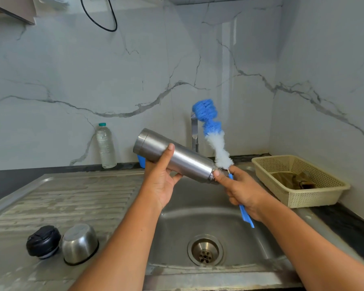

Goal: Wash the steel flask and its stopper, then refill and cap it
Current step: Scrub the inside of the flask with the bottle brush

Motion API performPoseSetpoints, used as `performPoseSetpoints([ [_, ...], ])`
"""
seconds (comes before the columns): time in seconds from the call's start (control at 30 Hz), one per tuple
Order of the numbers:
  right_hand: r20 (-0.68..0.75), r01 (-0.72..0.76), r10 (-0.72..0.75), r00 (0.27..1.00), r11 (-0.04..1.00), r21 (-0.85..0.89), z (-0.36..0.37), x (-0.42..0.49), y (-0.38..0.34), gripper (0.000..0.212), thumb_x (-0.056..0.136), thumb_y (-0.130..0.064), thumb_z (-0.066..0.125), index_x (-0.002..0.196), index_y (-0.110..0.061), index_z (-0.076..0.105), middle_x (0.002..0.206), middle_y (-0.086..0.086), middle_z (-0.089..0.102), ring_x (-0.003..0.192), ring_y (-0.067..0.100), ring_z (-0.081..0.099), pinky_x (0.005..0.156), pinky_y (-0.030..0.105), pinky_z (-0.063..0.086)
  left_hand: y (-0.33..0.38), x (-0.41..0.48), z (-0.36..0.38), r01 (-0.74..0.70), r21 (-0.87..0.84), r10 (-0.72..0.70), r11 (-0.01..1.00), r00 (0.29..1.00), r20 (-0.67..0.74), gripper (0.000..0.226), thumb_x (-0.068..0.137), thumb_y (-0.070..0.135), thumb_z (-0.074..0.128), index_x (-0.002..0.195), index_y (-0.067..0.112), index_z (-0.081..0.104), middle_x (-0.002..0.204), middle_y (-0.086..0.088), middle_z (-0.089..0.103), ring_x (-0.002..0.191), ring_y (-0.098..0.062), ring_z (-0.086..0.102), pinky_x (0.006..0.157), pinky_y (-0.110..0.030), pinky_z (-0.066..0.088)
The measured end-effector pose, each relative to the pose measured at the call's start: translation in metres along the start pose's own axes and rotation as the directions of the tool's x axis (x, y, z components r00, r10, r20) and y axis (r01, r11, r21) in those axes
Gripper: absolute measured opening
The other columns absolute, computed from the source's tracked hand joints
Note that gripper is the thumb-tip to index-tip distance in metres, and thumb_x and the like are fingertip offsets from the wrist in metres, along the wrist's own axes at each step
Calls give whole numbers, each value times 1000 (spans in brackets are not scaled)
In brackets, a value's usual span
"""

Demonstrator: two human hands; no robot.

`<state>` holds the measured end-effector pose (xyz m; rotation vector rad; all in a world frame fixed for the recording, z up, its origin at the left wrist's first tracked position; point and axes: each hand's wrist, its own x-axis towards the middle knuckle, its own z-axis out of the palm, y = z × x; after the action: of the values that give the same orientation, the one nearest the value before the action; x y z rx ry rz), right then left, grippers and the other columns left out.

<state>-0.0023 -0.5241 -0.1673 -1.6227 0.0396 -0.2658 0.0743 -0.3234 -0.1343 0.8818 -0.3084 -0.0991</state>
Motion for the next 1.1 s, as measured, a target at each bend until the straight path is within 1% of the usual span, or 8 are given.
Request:
performPoseSetpoints([
  [0.07, -45, 47, -53, 998, 992, -113, 2, -1, 0, 31, 96, -42, 69, 124, -30, 62, 74, -17, 59, 50, -1, 45, 51, 17, 34, 1, 1, 1, -32, 16, 32, 999, 998, -48, 67, 76, 27, 85, 138, 26, 57, 133, -4, 70, 121, -25, 68, 99, -57, 56],
  [0.13, -79, 89, -107, 991, 975, -205, 3, 0, -2, 32, 97, -51, 62, 126, -36, 62, 96, -18, 70, 75, -9, 61, 72, 17, 46, 0, 0, 1, -49, 99, 59, 994, 994, -96, 55, 80, 25, 85, 130, 24, 61, 125, -6, 72, 115, -25, 71, 98, -51, 58],
  [0.27, -80, 138, -169, 982, 946, -294, 6, -2, -7, 39, 105, -59, 35, 108, -33, 63, 67, -11, 58, 54, -1, 45, 60, 21, 37, -2, 0, -1, -101, 329, 143, 939, 984, -108, 51, 80, 31, 89, 122, 26, 60, 115, -3, 74, 100, -18, 73, 92, -44, 60],
  [0.33, -67, 166, -186, 980, 959, -228, 6, -3, -9, 30, 107, -52, 38, 113, -37, 63, 61, -16, 50, 51, -1, 42, 52, 15, 34, 1, -1, -2, -110, 405, 177, 908, 975, -132, 49, 83, 32, 87, 118, 29, 54, 113, -1, 70, 98, -17, 72, 87, -39, 59],
  [0.47, -33, 187, -189, 981, 981, -60, 2, -6, -17, 25, 108, -41, 44, 108, -28, 65, 67, -2, 47, 53, 8, 35, 50, 23, 29, 11, 1, -7, -168, 540, 280, 824, 951, -132, 48, 85, 33, 85, 122, 27, 54, 110, 1, 70, 95, -16, 72, 78, -33, 56],
  [0.63, -27, 194, -200, 979, 970, -149, 2, -9, -20, 19, 106, -24, 45, 104, -27, 63, 74, -2, 56, 59, 7, 45, 54, 20, 37, 17, 5, -16, -196, 849, 410, 490, 912, -26, 60, 80, 48, 83, 130, 34, 53, 105, 13, 68, 87, -11, 69, 73, -35, 58],
  [0.83, -74, 292, -346, 935, 873, -390, -4, -8, -14, 24, 102, -51, 51, 116, -38, 65, 98, -15, 71, 94, 6, 65, 85, 31, 51, 23, 3, -15, -139, 983, 469, 120, 881, 68, 65, 74, 56, 82, 127, 36, 49, 105, 11, 62, 88, -21, 63, 70, -41, 57],
  [1.1, -140, 189, -338, 931, 772, -607, 2, -6, -14, 36, 102, -54, 49, 128, -32, 61, 89, -9, 68, 83, 8, 62, 71, 32, 51, 19, 1, -13, -103, 932, 419, -347, 872, 253, 70, 74, 47, 81, 135, 33, 49, 113, 3, 65, 103, -28, 63, 72, -36, 46],
])
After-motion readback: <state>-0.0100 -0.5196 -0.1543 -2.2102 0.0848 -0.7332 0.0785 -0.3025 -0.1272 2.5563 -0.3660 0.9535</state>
